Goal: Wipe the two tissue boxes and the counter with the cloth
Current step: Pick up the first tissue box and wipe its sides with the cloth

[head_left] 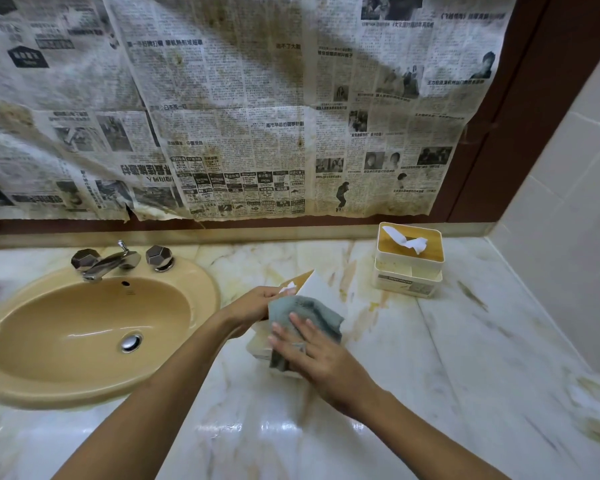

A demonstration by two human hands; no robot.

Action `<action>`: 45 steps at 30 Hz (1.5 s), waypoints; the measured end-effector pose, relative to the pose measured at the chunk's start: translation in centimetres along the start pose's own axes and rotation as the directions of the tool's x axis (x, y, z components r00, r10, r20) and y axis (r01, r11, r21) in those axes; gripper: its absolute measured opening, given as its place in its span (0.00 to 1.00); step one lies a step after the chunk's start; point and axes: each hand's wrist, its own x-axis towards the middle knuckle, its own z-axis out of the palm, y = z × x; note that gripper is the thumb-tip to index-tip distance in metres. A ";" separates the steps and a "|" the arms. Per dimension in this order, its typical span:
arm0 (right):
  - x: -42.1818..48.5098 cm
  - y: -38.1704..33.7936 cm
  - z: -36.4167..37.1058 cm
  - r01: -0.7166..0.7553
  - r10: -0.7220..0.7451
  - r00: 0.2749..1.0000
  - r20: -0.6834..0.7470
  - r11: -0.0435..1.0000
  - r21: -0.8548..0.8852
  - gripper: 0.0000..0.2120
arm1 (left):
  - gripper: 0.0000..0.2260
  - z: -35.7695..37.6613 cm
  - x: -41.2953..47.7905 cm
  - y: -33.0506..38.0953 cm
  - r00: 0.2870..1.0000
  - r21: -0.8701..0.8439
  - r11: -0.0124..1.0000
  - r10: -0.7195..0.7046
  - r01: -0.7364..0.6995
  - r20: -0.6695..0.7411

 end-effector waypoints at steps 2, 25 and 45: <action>0.4 0.8 -0.1 -0.159 0.161 0.987 -0.016 0.983 0.087 0.23 | 0.23 0.1 0.1 0.0 1.000 0.025 0.999 0.023 -0.022 -0.009; -2.1 4.9 -4.1 -0.284 0.921 0.016 0.389 -0.369 0.885 0.21 | 0.27 -2.9 0.8 -2.3 0.970 0.882 0.416 -0.003 -0.220 0.243; -0.9 5.4 -3.5 -0.203 0.883 0.096 0.460 -0.435 0.877 0.12 | 0.20 0.2 1.0 2.4 0.933 0.621 0.726 -0.081 0.295 -0.350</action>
